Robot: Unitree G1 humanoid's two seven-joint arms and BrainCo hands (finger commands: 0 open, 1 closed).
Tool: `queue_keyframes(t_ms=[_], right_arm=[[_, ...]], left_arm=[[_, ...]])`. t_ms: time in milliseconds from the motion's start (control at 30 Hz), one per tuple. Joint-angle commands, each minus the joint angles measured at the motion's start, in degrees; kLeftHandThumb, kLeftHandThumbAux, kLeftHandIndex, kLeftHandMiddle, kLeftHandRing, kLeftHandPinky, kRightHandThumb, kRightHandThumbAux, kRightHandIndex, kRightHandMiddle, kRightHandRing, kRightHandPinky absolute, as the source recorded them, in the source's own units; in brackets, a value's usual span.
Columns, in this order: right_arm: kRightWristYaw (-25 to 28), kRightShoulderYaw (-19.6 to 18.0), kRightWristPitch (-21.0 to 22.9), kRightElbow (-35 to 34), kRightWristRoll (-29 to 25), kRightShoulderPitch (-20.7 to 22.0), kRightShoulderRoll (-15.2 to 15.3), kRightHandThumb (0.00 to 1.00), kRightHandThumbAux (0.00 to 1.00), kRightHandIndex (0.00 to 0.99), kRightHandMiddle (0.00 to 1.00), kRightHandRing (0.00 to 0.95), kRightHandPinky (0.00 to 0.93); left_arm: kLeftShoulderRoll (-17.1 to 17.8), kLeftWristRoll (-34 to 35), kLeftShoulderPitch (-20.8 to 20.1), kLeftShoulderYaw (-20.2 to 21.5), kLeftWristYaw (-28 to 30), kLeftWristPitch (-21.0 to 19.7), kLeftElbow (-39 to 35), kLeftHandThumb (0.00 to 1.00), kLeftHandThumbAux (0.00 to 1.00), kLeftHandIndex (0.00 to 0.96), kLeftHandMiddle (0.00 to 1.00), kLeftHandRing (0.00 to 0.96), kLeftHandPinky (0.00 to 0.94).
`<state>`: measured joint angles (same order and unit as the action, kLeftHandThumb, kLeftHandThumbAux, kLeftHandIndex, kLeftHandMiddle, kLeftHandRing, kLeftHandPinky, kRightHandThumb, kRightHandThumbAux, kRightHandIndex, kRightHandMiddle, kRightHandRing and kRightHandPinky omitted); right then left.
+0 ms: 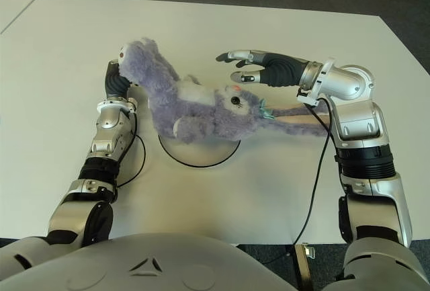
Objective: Put the doll into the plate.
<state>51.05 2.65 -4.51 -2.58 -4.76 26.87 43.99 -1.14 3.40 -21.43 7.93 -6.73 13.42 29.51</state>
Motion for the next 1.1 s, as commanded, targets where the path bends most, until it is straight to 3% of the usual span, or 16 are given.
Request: queue_keyframes(t_ms=[33,133,267,367,500,800,1100], right_arm=[[-4.6,-3.16,5.16,-0.72,-1.5,-3.54,-2.34,0.585,0.3,0.0,0.0,0.0,0.13],[-6.94,-4.0,7.03,-1.75,-1.08,-4.12,-3.41,0.596,0.326,0.0,0.0,0.0,0.147],[-12.92,-6.46,13.07,-4.14,-1.78,-4.76,-6.68,0.582,0.465,0.015,0.038,0.069,0.196],[-14.74,-9.29,20.95,-6.4,-7.22,-4.5,-9.23,0.574,0.544,0.03,0.073,0.114,0.236],[-15.75,-11.87,28.47,-7.45,-12.44,-3.68,-10.38,0.573,0.617,0.034,0.115,0.165,0.28],[-17.9,-15.6,34.73,-5.53,-18.19,-2.18,-12.02,0.565,0.667,0.059,0.187,0.231,0.315],[-21.91,-17.24,38.53,-6.38,-20.28,-1.87,-13.1,0.575,0.656,0.109,0.206,0.248,0.324]], left_arm=[[-1.5,0.8,3.58,0.02,0.57,-0.11,3.11,0.471,0.743,0.738,0.822,0.832,0.791],[-1.48,0.86,3.51,0.11,0.62,0.01,3.4,0.473,0.743,0.739,0.821,0.83,0.787],[-1.52,0.86,3.46,0.18,0.49,0.05,3.59,0.474,0.741,0.743,0.824,0.834,0.804],[-1.42,0.8,3.42,0.16,0.57,0.01,3.69,0.471,0.742,0.749,0.828,0.837,0.807],[-1.34,0.86,3.34,0.21,0.67,0.07,3.89,0.468,0.742,0.75,0.824,0.833,0.795],[-1.44,0.8,3.44,0.17,0.71,0.45,3.9,0.472,0.74,0.74,0.821,0.831,0.795],[-1.47,0.7,3.6,0.1,0.82,0.45,3.8,0.469,0.745,0.745,0.82,0.826,0.78]])
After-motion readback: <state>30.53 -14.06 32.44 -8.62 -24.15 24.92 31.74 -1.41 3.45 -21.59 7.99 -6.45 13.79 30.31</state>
